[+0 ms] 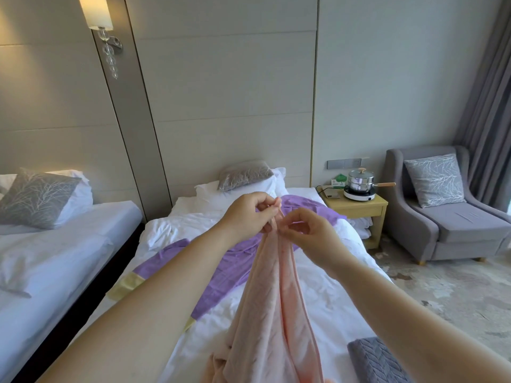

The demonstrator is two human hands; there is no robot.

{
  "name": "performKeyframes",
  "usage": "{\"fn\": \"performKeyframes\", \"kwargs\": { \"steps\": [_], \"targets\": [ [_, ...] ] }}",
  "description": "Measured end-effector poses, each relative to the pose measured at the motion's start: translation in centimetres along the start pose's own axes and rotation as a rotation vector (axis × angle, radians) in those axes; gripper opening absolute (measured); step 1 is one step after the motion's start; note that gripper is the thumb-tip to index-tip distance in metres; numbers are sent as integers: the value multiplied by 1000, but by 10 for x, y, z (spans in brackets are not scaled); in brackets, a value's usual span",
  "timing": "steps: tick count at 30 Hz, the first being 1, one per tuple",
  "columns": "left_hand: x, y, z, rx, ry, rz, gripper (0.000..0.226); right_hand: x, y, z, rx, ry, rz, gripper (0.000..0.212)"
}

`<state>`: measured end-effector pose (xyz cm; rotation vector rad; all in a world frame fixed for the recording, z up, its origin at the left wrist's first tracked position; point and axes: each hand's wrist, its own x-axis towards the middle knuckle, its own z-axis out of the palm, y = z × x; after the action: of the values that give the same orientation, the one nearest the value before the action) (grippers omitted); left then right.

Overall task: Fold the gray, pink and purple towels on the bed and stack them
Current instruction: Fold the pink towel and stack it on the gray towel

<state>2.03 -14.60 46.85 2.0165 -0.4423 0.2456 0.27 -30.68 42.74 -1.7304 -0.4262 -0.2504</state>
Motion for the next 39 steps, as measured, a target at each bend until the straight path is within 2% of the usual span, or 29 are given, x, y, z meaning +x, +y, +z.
{"fn": "performKeyframes", "kwargs": {
  "steps": [5,9,11,13,16,22,24,26,30,33,35,36,37,38,39],
  "targets": [
    [12,17,-4,-147,131,18,14,-3,12,4,-112,-1,-12,14],
    [21,34,-12,-211,222,36,15,3,11,9,-195,-54,36,28],
    [25,43,-19,-177,284,82,18,6,1,11,-158,-89,16,22],
    [32,50,-30,-41,388,146,22,10,-4,12,-141,-147,14,20],
    [42,57,-52,66,558,177,20,12,-10,11,-195,-196,-31,13],
    [50,70,-77,29,645,151,24,-6,-12,12,-244,-470,-15,31],
    [51,74,-83,54,686,151,23,-9,-6,10,-261,-437,2,28],
    [51,73,-94,77,754,140,22,-4,-4,-1,-271,-302,35,23],
    [46,58,-119,125,881,82,25,19,-22,-32,-5,8,109,18],
    [42,43,-132,83,935,-46,26,35,-53,-42,171,65,49,12],
    [37,33,-131,158,908,-167,26,41,-72,-39,199,-18,39,5],
    [33,29,-125,193,852,-172,20,43,-79,-34,186,-74,40,5],
    [28,26,-113,161,756,-129,16,44,-84,-29,172,-131,40,7],
    [20,25,-98,79,601,-74,25,45,-86,-24,161,-185,38,9],
    [12,26,-82,-52,388,-34,45,45,-88,-19,150,-233,38,11]
  ]
}}
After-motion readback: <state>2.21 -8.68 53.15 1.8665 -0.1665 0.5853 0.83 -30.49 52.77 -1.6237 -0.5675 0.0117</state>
